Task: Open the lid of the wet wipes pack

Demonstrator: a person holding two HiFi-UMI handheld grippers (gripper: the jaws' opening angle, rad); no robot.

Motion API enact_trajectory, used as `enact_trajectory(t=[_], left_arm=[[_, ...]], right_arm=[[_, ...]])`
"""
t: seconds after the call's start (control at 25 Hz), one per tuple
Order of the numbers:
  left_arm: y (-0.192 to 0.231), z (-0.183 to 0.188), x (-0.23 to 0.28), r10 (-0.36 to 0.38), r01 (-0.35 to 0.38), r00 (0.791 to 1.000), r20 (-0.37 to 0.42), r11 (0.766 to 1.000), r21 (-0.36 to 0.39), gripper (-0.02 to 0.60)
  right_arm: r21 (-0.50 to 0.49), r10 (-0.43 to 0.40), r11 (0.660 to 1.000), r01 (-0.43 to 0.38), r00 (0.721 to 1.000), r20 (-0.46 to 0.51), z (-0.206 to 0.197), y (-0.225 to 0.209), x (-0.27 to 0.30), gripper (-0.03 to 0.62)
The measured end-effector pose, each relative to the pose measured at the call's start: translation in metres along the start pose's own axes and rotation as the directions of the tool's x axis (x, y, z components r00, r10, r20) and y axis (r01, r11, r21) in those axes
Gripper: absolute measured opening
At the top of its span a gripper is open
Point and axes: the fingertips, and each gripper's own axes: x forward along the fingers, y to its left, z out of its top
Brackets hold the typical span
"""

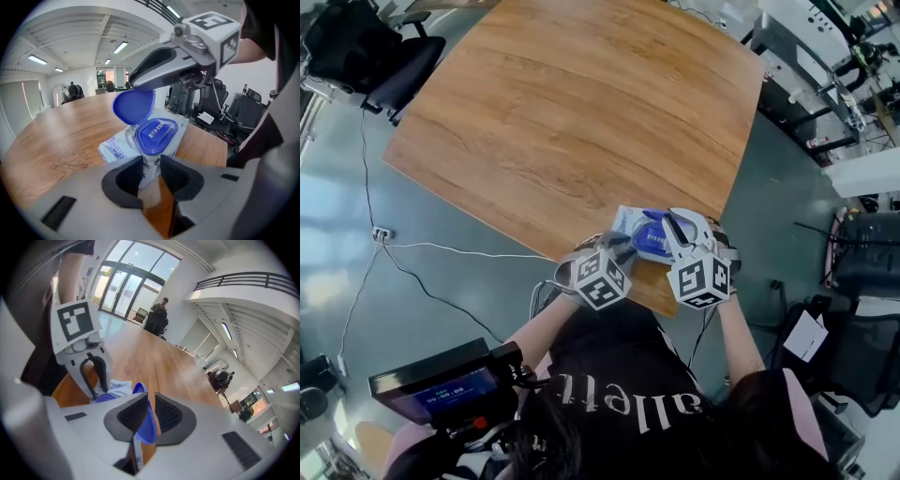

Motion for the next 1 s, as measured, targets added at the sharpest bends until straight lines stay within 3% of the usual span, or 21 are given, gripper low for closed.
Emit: enact_trajectory(t=[0.24, 0.48, 0.76, 1.0], left_arm=[[0.004, -0.002, -0.004, -0.005, 0.005, 1.0, -0.002, 1.0, -0.006, 0.118], [0.005, -0.002, -0.004, -0.003, 0.003, 1.0, 0.0, 1.0, -0.012, 0.118], [0.007, -0.004, -0.004, -0.016, 0.016, 1.0, -0.003, 0.999, -0.03, 0.118], [0.007, -0.001, -0.01, -0.017, 0.019, 0.999, 0.031, 0.997, -0.072, 0.118]], right_arm=[[0.121, -0.013, 0.992, 0.019, 0.998, -0.056, -0.014, -0.032, 0.043, 0.057], [0.296, 0.031, 0.955, 0.005, 0.993, -0.115, -0.041, -0.031, 0.069, 0.057], [0.493, -0.052, 0.869, 0.033, 0.998, 0.025, -0.02, -0.031, 0.014, 0.058], [0.577, -0.065, 0.816, 0.021, 0.996, 0.056, -0.027, 0.011, -0.041, 0.057]])
